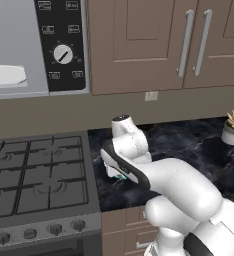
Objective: Place the microwavable item in the microwave. Then, close the microwave door and press the start button.
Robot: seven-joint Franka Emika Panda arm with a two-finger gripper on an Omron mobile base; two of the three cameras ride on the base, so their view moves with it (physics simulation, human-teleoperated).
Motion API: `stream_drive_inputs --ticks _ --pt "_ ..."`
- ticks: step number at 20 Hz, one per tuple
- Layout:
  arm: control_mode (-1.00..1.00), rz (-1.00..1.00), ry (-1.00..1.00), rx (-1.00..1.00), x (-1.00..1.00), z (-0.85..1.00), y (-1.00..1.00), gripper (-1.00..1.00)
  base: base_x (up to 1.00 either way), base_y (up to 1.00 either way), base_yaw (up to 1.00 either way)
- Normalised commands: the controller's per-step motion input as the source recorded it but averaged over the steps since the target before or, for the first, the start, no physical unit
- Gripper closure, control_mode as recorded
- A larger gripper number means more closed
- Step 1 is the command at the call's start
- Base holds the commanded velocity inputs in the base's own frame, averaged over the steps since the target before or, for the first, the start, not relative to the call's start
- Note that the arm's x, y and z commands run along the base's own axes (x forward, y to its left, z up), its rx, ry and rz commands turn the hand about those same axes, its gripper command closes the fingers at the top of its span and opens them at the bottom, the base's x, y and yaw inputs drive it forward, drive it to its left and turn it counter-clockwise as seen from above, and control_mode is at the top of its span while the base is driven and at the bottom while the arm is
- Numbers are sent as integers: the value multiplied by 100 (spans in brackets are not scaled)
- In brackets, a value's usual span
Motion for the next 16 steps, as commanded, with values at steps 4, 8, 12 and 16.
stream_drive_inputs --ticks 4,8,12,16 --pt "-100 0 -4 0 6 -28 0 -100 0 0 0" --pt "-100 1 0 3 28 -13 0 -100 0 0 0" --pt "-100 0 0 2 36 -10 0 -100 0 0 0" --pt "-100 0 3 1 44 -11 4 -100 0 0 0"
